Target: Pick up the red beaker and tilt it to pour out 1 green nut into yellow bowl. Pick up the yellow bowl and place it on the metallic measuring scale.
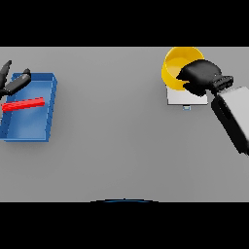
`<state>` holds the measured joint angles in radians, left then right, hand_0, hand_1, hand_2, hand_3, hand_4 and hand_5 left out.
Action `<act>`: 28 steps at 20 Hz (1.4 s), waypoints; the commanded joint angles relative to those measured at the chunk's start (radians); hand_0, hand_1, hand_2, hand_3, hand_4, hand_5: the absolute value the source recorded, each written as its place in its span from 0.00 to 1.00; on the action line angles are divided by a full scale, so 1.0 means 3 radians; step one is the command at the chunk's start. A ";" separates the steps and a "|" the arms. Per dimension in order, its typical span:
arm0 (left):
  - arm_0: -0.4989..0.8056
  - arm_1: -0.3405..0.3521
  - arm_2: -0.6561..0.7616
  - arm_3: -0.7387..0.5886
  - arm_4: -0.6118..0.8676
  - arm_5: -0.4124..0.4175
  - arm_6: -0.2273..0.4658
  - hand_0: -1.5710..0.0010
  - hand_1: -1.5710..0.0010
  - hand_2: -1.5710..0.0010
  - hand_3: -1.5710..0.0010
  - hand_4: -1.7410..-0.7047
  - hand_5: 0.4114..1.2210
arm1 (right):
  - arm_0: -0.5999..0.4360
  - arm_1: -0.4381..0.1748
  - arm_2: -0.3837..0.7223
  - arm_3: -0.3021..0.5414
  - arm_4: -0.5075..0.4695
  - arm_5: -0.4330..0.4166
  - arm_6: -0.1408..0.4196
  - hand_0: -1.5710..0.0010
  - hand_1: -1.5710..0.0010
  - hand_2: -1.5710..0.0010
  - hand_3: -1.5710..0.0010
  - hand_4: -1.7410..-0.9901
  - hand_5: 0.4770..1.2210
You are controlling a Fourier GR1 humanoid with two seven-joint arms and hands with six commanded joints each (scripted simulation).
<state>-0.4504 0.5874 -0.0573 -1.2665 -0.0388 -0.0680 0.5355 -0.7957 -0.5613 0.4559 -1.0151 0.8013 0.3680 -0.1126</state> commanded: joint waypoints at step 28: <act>-0.0084 0.0015 -0.0019 0.0103 -0.0026 -0.0061 0.0025 1.00 1.00 1.00 1.00 0.88 0.42 | -0.0069 0.0211 -0.0162 0.0893 -0.0174 -0.0073 0.0005 0.80 0.81 0.85 0.87 0.37 0.48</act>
<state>-0.4760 0.5914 -0.0632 -1.2357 -0.0463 -0.0864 0.5409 -0.8165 -0.4981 0.4074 -0.7472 0.7492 0.3461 -0.1109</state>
